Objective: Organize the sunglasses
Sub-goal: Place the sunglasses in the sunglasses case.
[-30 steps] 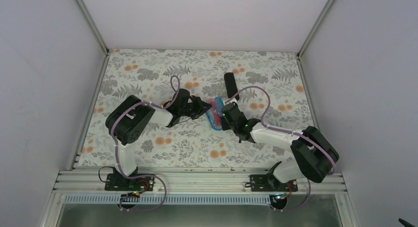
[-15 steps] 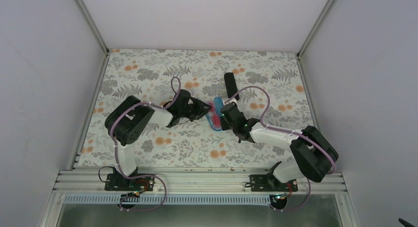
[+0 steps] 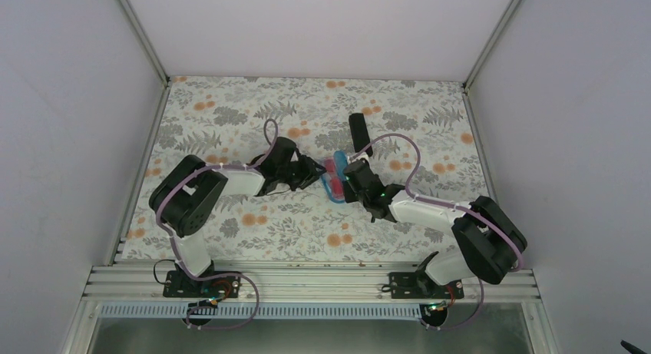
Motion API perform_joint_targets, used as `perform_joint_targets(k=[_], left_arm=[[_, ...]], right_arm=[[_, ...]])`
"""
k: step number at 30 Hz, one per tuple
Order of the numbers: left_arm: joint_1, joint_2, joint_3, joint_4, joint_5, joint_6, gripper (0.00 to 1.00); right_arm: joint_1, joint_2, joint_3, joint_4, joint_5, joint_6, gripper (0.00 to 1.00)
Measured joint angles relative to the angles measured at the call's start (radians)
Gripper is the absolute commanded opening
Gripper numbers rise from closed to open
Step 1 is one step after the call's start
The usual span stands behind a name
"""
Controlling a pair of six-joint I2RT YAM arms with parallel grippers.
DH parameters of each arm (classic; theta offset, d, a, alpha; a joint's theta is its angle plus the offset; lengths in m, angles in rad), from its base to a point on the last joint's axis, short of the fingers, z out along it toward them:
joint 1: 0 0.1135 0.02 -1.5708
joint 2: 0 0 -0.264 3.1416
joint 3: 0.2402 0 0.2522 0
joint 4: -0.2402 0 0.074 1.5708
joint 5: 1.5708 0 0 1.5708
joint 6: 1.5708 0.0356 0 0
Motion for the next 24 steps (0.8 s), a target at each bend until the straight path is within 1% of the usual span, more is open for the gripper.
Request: perform_joint_targets(k=[2, 4, 8, 13, 14, 19, 21, 24], left_arm=[[0.000, -0.004, 0.002, -0.024, -0.007, 0.013, 0.31], [0.002, -0.004, 0.006, -0.043, -0.010, 0.027, 0.30], [0.017, 0.011, 0.061, -0.088, -0.008, 0.087, 0.36], [0.061, 0.033, 0.138, -0.110, -0.011, 0.183, 0.37], [0.069, 0.039, 0.153, -0.122, -0.016, 0.205, 0.36], [0.095, 0.119, 0.288, -0.196, -0.046, 0.319, 0.19], [0.097, 0.150, 0.322, -0.216, -0.050, 0.356, 0.16], [0.096, 0.183, 0.344, -0.240, -0.051, 0.391, 0.15]], right_arm=[[0.000, 0.000, 0.000, 0.000, -0.002, 0.000, 0.16], [0.000, 0.000, 0.000, 0.000, -0.007, 0.000, 0.17], [0.000, 0.000, 0.000, 0.000, -0.018, -0.002, 0.17], [0.000, 0.000, 0.000, 0.001, -0.025, -0.004, 0.17], [0.000, 0.000, 0.000, 0.001, -0.025, -0.004, 0.17], [0.000, 0.004, 0.002, 0.001, -0.024, -0.004, 0.16], [0.000, 0.008, 0.004, 0.000, -0.024, -0.004, 0.16], [0.000, 0.010, 0.006, 0.000, -0.024, -0.004, 0.16]])
